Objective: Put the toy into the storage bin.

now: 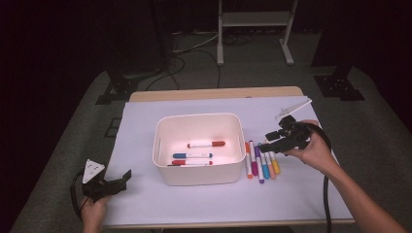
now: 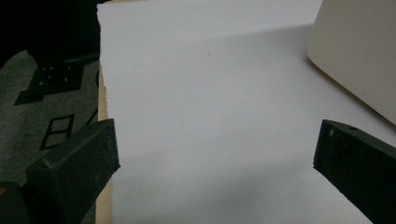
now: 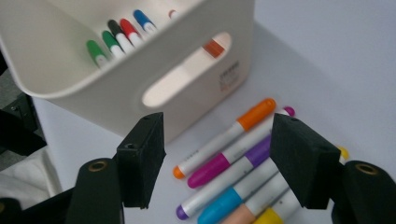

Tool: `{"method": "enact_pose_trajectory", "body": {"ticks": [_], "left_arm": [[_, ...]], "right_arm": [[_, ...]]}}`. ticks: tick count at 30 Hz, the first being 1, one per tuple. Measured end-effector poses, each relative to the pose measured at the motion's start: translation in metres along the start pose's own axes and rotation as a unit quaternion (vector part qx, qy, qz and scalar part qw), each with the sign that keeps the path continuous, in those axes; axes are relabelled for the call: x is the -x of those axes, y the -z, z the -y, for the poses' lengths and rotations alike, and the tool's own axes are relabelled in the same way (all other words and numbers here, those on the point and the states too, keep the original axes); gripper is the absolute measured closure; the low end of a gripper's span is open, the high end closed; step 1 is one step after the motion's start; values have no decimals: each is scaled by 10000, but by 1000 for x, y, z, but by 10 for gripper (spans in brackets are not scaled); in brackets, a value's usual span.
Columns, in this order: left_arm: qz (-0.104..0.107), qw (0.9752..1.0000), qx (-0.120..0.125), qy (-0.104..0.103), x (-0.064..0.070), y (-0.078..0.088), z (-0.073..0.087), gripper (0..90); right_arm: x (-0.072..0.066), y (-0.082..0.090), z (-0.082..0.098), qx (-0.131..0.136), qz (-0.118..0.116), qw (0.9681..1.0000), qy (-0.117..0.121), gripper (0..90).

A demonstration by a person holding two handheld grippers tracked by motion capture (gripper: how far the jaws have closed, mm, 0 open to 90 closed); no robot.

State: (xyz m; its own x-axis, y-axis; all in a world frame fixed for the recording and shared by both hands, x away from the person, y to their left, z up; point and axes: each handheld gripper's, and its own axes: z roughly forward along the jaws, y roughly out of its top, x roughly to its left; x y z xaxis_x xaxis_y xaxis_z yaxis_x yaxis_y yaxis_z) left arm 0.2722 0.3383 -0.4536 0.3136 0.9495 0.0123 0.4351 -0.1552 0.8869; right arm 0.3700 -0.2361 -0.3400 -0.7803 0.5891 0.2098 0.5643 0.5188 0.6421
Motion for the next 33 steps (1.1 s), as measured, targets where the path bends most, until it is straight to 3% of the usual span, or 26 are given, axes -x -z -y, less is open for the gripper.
{"method": "enact_pose_trajectory", "body": {"ticks": [11,16,27,33], "left_arm": [[-15,10000,10,-8,0,0,0,0],[-18,10000,7,-1,0,0,0,0],[-10,10000,7,0,0,0,0,0],[-9,10000,24,8,0,0,0,0]], "right_arm": [[27,-22,43,-151,353,9982,-455,336],[33,-31,56,-237,442,9969,-604,368],[52,-48,66,-210,903,9908,-981,463],[56,-54,69,-334,1168,9879,-961,495]]}}
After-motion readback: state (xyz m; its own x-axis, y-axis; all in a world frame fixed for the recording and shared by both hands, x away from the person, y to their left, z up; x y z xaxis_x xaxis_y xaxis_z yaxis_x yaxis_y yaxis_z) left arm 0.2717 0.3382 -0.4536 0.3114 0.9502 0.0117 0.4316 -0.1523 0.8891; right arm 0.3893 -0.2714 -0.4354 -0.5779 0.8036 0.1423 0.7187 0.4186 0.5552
